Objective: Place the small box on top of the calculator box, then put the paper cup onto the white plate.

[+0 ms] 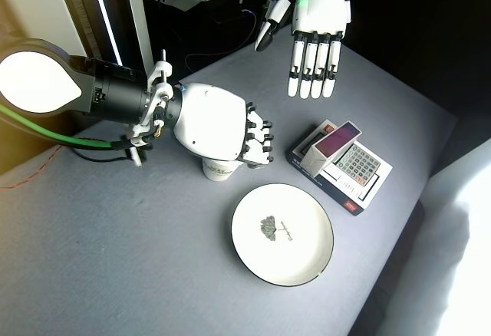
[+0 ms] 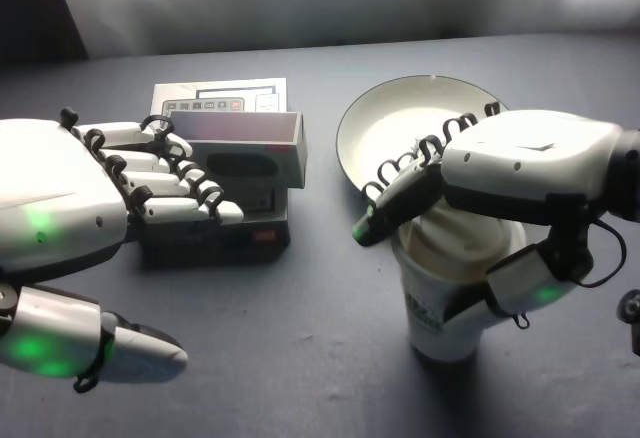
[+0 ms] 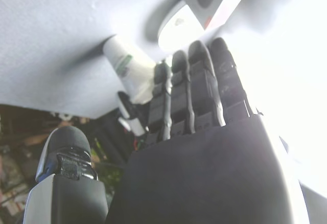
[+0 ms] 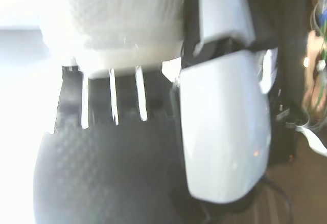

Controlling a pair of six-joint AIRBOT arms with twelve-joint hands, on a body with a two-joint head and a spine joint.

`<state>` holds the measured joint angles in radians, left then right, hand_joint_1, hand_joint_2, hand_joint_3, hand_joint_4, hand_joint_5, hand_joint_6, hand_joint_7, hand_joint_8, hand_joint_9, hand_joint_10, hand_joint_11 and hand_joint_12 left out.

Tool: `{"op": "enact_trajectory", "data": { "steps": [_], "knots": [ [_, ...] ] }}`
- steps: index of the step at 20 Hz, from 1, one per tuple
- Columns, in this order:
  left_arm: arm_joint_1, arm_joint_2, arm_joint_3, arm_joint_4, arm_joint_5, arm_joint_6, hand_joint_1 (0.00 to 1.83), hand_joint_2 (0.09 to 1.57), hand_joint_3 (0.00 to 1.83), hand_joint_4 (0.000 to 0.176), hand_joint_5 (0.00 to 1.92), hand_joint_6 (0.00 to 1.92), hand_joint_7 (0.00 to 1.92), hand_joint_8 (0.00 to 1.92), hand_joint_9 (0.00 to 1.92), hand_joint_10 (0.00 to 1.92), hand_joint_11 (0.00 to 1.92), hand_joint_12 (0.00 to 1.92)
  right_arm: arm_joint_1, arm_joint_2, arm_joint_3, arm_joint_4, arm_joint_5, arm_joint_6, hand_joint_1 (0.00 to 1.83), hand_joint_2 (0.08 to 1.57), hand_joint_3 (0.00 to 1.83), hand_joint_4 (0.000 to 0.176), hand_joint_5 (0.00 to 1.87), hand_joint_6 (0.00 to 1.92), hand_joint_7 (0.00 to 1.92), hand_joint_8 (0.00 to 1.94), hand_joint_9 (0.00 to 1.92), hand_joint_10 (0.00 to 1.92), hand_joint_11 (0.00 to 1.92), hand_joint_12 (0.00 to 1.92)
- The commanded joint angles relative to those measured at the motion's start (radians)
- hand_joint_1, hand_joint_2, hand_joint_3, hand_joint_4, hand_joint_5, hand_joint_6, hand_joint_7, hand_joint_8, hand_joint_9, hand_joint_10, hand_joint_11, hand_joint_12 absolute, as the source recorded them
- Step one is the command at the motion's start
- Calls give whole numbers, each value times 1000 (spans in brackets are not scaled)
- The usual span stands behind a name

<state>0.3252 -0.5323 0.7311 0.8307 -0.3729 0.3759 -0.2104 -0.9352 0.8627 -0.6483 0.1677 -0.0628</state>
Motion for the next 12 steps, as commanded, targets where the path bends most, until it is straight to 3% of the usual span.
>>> {"op": "enact_trajectory", "data": {
  "steps": [1,10,11,12],
  "knots": [
    [-19,8,2,-21,-64,-2,0,1171,1,0,244,1,291,2,268,3,0,461,1,10,-2,4,37,6,1491,1097,0,0,907,997,995,861,987,927,820,1520],
    [-37,8,5,-11,-55,-2,0,1213,2,0,245,3,296,4,269,3,0,378,26,15,-2,4,54,6,1487,1118,1,0,908,1053,965,916,936,1034,694,1599],
    [-37,8,6,-11,-55,-2,0,1215,3,0,249,4,296,3,268,2,0,379,38,14,-2,4,57,6,1395,1124,1,0,902,1102,960,953,901,1150,666,1259],
    [-38,8,6,-11,-55,-2,0,1215,2,0,251,4,299,3,274,3,0,397,52,14,-2,4,65,-1,1376,1124,0,0,904,1111,964,953,890,1172,695,1119]
  ]
}}
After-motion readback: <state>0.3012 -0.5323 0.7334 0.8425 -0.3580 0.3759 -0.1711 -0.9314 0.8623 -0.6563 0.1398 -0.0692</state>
